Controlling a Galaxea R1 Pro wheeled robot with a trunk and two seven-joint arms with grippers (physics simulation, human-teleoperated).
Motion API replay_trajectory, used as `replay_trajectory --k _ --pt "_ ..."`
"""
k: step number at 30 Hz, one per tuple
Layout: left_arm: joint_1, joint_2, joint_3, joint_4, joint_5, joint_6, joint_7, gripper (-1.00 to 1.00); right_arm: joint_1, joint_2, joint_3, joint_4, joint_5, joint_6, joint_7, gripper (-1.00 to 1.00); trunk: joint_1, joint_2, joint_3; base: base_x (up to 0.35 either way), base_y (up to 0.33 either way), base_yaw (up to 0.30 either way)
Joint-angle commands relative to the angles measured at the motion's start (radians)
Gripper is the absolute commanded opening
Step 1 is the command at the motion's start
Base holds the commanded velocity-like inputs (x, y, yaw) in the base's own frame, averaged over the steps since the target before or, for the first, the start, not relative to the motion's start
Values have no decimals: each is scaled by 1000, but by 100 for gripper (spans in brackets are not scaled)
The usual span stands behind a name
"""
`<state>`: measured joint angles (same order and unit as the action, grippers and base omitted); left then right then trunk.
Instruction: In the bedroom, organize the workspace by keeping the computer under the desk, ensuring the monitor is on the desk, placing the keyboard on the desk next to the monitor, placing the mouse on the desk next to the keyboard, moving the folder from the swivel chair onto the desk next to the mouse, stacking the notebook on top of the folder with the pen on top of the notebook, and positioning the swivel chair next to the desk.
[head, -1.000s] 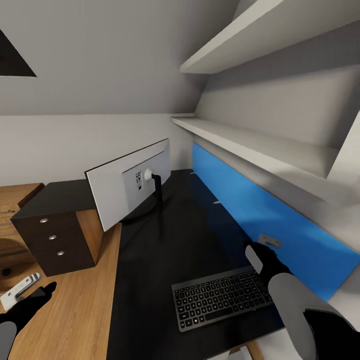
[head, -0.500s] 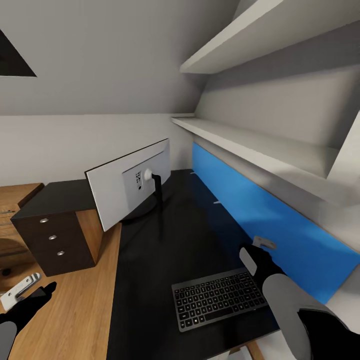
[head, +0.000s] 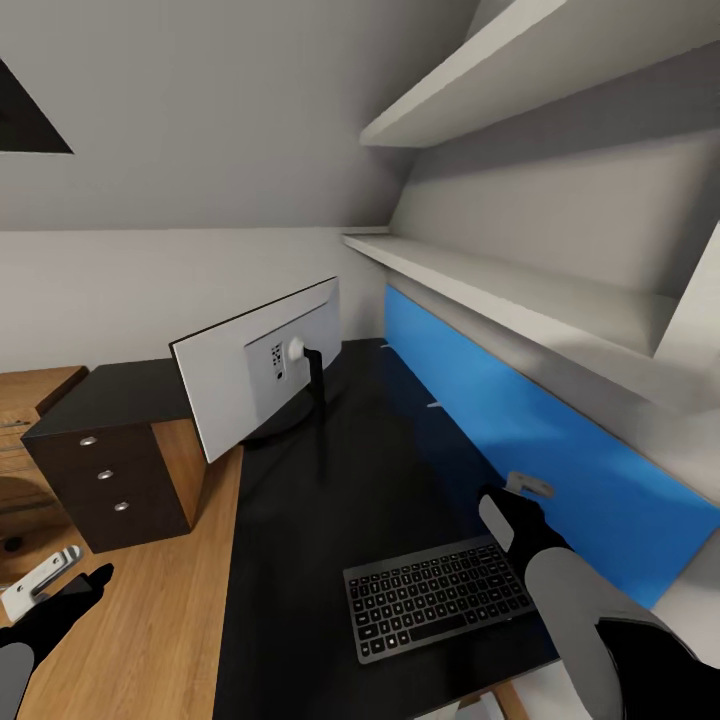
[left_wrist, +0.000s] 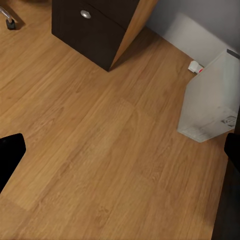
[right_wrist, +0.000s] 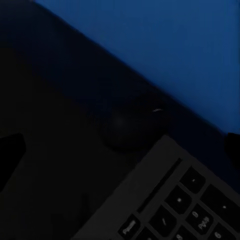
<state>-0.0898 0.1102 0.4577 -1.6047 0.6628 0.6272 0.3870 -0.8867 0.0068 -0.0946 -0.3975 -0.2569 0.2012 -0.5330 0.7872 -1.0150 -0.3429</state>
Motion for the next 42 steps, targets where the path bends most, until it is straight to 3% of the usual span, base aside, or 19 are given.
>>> replay_trajectory --k 1,9,42 --pt "-1 0 0 -1 11 3 9 100 0 1 -2 -3 -5 2 -4 100 0 -1 -1 0 0 0" --pt "-1 0 0 -1 11 3 9 100 0 3 -2 3 -6 -42 -4 100 0 -1 -1 0 0 0" --pt "-1 2 1 -1 11 3 8 100 0 5 -2 5 -5 -48 -2 100 0 -1 -1 30 -49 0"
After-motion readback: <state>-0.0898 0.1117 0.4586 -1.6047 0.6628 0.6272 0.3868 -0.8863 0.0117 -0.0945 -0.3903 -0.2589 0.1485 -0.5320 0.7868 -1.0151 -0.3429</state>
